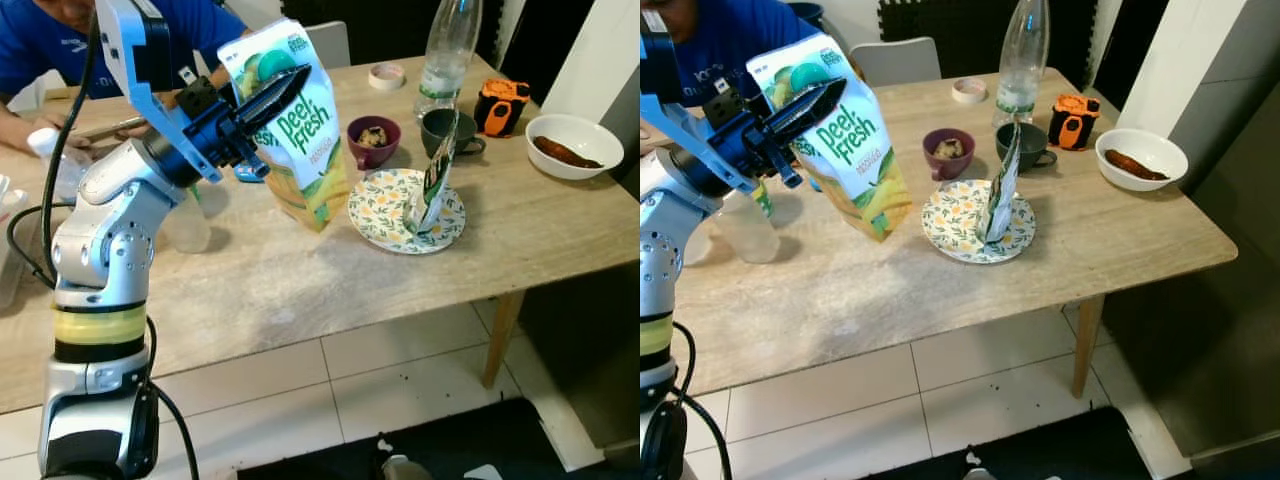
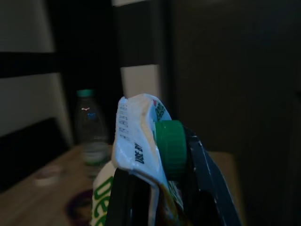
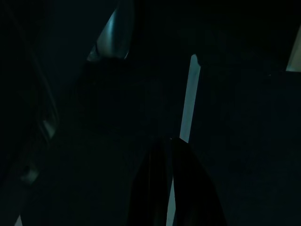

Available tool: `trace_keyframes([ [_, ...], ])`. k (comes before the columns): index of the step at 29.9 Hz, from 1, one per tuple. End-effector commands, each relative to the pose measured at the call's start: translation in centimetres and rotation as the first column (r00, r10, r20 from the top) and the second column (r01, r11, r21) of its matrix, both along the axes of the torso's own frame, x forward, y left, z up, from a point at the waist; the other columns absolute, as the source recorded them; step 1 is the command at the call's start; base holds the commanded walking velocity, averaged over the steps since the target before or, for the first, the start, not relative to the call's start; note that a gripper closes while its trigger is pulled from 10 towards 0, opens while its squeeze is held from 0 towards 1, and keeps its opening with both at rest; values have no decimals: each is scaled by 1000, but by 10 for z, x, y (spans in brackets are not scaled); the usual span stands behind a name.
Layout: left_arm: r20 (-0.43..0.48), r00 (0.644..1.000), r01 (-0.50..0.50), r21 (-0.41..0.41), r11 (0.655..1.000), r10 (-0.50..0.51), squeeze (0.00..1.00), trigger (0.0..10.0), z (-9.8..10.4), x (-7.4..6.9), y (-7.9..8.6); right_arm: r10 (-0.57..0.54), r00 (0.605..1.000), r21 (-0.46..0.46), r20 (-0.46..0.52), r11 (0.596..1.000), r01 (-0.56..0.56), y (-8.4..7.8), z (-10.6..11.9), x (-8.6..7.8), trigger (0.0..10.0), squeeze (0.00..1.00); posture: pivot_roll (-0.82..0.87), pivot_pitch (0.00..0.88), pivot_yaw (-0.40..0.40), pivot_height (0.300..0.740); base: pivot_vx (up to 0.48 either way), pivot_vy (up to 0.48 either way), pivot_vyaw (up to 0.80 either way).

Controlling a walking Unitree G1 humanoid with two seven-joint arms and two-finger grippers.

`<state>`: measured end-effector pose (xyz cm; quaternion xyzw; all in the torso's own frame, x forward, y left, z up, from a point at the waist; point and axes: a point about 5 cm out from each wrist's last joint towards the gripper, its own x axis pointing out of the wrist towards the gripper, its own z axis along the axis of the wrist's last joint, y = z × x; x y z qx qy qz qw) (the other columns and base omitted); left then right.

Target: Restocking fridge

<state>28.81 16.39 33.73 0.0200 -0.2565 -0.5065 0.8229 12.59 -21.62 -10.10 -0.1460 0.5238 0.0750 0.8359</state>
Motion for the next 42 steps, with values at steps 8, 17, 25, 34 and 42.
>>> trace_keyframes([
  [8, -52, 982, 184, 51, 982, -181, 0, 10000, -13, -28, -1, 7, 1000, -7, -26, 1000, -7, -4, -1, -6, 10000, 0, -55, 140, 0, 740, 0, 0, 0],
  [17, -207, 900, 397, 28, 918, -383, 0, 10000, -47, -52, 1, 12, 1000, -6, -26, 1000, -12, -3, -1, -4, 10000, 0, -55, 140, -4, 740, 0, 0, 0],
  [25, -318, 883, 373, 29, 927, -346, 0, 10000, -73, -49, -7, 20, 999, -7, -31, 1000, -20, -4, -1, -4, 10000, 0, -51, 140, -12, 740, 0, 0, 0],
  [34, -383, 851, 388, -3, 922, -359, 0, 10000, -91, -50, -17, 22, 999, -8, -29, 1000, -22, -4, 0, -3, 10000, 0, -53, 141, -16, 740, 0, 0, 0],
  [42, -430, 827, 394, -19, 919, -363, 0, 10000, -107, -50, -23, 23, 999, -11, -31, 1000, -24, -6, 0, -3, 10000, 0, -54, 140, -21, 740, -209, 0, 0],
])
